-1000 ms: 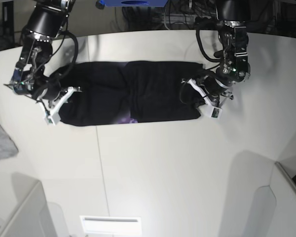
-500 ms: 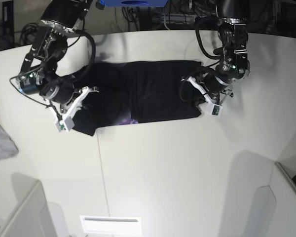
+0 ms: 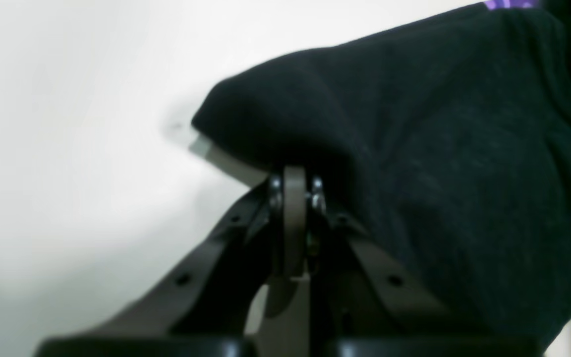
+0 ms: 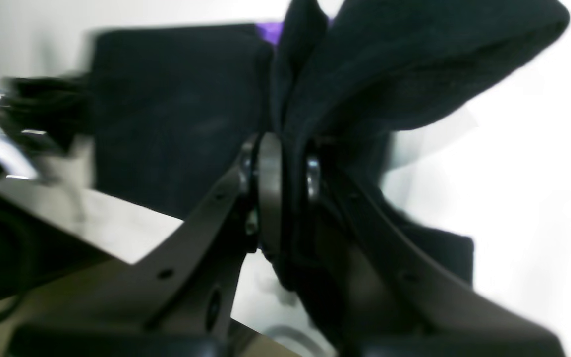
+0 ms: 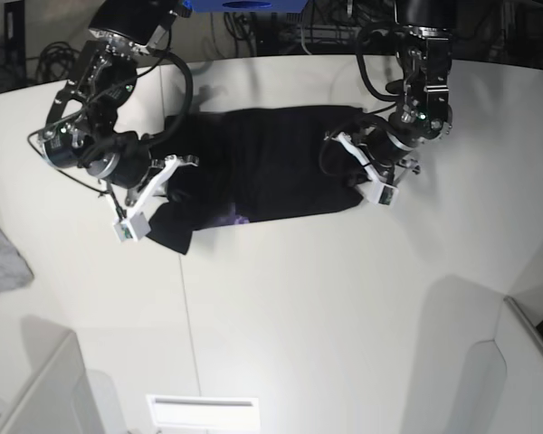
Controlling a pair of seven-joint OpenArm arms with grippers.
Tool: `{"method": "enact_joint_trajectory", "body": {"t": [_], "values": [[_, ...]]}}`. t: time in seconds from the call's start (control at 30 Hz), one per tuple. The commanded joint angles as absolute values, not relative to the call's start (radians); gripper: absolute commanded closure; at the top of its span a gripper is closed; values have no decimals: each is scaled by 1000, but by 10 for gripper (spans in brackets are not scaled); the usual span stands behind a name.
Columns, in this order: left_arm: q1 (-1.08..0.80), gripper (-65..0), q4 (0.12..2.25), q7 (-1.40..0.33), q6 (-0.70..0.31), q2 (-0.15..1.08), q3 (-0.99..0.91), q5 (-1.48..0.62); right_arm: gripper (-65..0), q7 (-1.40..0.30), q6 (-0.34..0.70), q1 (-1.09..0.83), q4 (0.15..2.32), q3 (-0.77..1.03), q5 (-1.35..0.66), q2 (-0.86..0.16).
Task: Fold the T-shirt properly
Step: 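Grasp both ends of the folded strip with both grippers, then lift both ends and fold them toward each other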
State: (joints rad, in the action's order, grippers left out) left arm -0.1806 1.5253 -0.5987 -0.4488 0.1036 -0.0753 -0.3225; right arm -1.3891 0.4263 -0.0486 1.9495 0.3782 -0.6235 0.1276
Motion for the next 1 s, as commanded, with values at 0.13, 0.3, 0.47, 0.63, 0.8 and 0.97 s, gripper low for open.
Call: {"method": "enact_joint_trajectory", "body": {"t": [0.13, 0.3, 0.47, 0.63, 0.8, 0.97], "values": [[-185, 0, 1529, -639, -453, 99, -22, -311, 0, -1363, 289, -68, 1966, 380, -788, 128], [-173, 0, 1527, -639, -453, 90, 12, -309, 0, -1363, 288, -68, 1963, 381, -802, 125], [-151, 0, 1518, -641, -453, 61, 18, -309, 0, -1363, 288, -68, 1963, 381, -802, 122], [-150, 0, 1518, -642, -453, 38, 18, -308, 0, -1363, 288, -76, 1966, 381, -806, 122], [-150, 0, 1518, -641, -453, 36, 16, -308, 0, -1363, 288, -94, 1968, 372, -811, 125], [-150, 0, 1518, -642, -453, 39, 16, -308, 0, -1363, 286, -113, 1968, 372, -898, 125]]}}
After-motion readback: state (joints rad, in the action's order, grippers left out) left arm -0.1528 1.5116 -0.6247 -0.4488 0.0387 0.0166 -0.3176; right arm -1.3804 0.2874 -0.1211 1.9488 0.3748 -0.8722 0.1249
